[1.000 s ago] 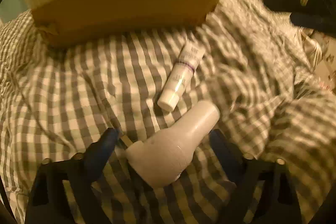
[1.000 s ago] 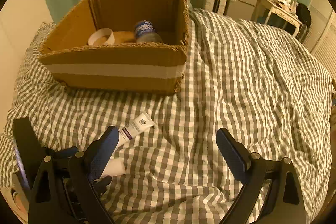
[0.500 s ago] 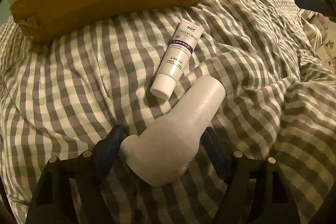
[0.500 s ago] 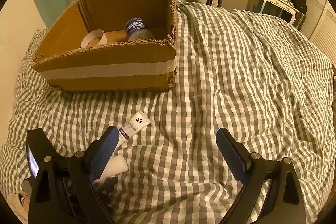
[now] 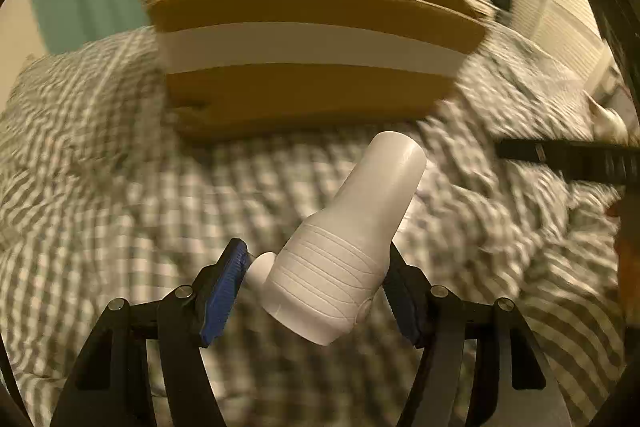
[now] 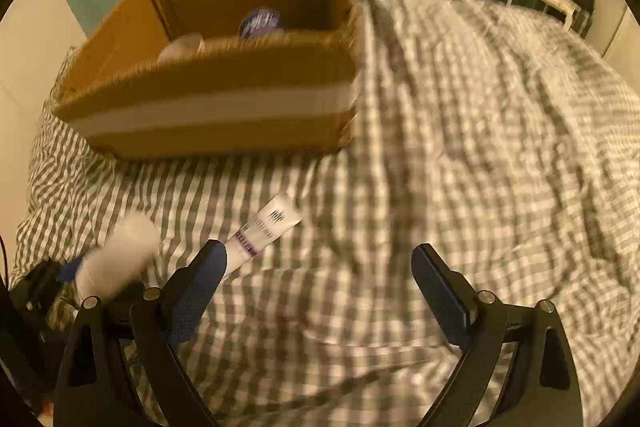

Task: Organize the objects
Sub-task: 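Grasp the white toothpaste tube with the right tool while the left tool holds the bottle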

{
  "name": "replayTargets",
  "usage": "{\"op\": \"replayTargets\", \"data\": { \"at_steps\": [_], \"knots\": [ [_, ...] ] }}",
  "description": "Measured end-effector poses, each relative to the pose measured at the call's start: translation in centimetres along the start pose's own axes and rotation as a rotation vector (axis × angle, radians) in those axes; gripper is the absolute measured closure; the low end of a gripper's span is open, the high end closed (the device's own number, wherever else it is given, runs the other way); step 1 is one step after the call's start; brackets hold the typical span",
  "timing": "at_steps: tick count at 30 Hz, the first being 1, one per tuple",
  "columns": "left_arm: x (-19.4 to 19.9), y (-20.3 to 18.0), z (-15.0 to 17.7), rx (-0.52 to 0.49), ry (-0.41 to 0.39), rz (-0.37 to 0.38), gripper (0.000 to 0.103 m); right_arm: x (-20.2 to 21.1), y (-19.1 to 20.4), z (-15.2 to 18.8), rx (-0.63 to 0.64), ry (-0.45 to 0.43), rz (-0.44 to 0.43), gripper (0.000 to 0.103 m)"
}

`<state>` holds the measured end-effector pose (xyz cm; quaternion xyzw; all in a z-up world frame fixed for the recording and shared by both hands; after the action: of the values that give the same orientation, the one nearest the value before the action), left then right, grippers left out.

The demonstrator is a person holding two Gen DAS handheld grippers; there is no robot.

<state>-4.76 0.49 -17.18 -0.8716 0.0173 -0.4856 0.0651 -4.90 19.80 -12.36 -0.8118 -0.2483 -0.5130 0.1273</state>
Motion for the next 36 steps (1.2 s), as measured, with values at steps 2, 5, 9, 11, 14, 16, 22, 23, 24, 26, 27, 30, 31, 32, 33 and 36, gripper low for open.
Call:
{"op": "replayTargets", "data": {
  "at_steps": [2,5,9,11,14,16,22,23,24,26,27,30,31,32,33,36],
  "knots": [
    [-0.4,1.4,-0.3,0.05,0.001,-0.033,0.035,-1.7,1.0,0.1,-0.008,0.041,-0.056,0.009],
    [-0.8,2.7,-0.6,0.085,-0.01,-0.088,0.035,-4.5,2.7,0.2,-0.026,0.1,-0.113,0.009],
    [-1.0,3.9,-0.9,0.113,-0.019,-0.115,0.035,-7.6,4.1,-0.1,-0.035,0.152,-0.135,0.022],
    [-1.0,4.4,-0.9,0.124,-0.017,-0.115,0.035,-8.7,4.6,-0.1,-0.034,0.174,-0.152,0.035],
    [-1.5,4.5,-0.7,0.135,-0.007,-0.123,0.035,-9.7,4.9,0.0,-0.044,0.191,-0.179,0.051],
    [-1.9,4.2,-0.5,0.134,0.0,-0.124,0.035,-10.0,5.1,0.1,-0.04,0.192,-0.191,0.059],
    [-2.0,3.6,-0.2,0.116,0.012,-0.091,0.035,-8.6,5.9,0.3,0.002,0.145,-0.183,0.077],
    [-1.9,3.5,-0.1,0.117,0.014,-0.087,0.035,-8.1,6.0,0.4,0.01,0.132,-0.186,0.079],
    [-1.8,3.5,0.0,0.117,0.016,-0.08,0.035,-7.6,6.1,0.5,0.015,0.121,-0.186,0.08],
    [-1.5,3.3,0.0,0.121,0.015,-0.063,0.035,-6.4,6.1,0.8,0.027,0.099,-0.18,0.083],
    [-1.3,3.3,0.0,0.122,0.011,-0.06,0.035,-6.0,6.1,0.9,0.028,0.089,-0.175,0.084],
    [-0.7,3.1,0.2,0.128,0.01,-0.053,0.035,-4.7,6.3,1.4,0.034,0.068,-0.163,0.086],
    [-0.4,3.1,0.3,0.136,0.013,-0.046,0.035,-4.3,6.3,1.7,0.037,0.062,-0.16,0.086],
    [-0.2,3.1,0.5,0.139,0.014,-0.042,0.035,-3.7,6.5,1.9,0.043,0.056,-0.158,0.086],
    [0.1,3.0,0.6,0.142,0.013,-0.043,0.035,-3.1,6.7,2.2,0.053,0.047,-0.148,0.086],
    [1.4,2.9,1.3,0.146,0.003,-0.049,0.035,-1.6,7.3,2.6,0.087,0.021,-0.118,0.086]
  ]
}}
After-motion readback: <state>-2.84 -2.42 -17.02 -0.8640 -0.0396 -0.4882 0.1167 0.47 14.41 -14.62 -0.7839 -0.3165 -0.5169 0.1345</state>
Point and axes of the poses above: each gripper's, at about its wrist camera, not at the fingertips, and x roughly against the way its jaws point, y to its left, z to its underside, the point moved 3 cm from there along -x, roughly the way its jaws point, and after that the axes turned 9 degrees about x, right-handed, at the moved point
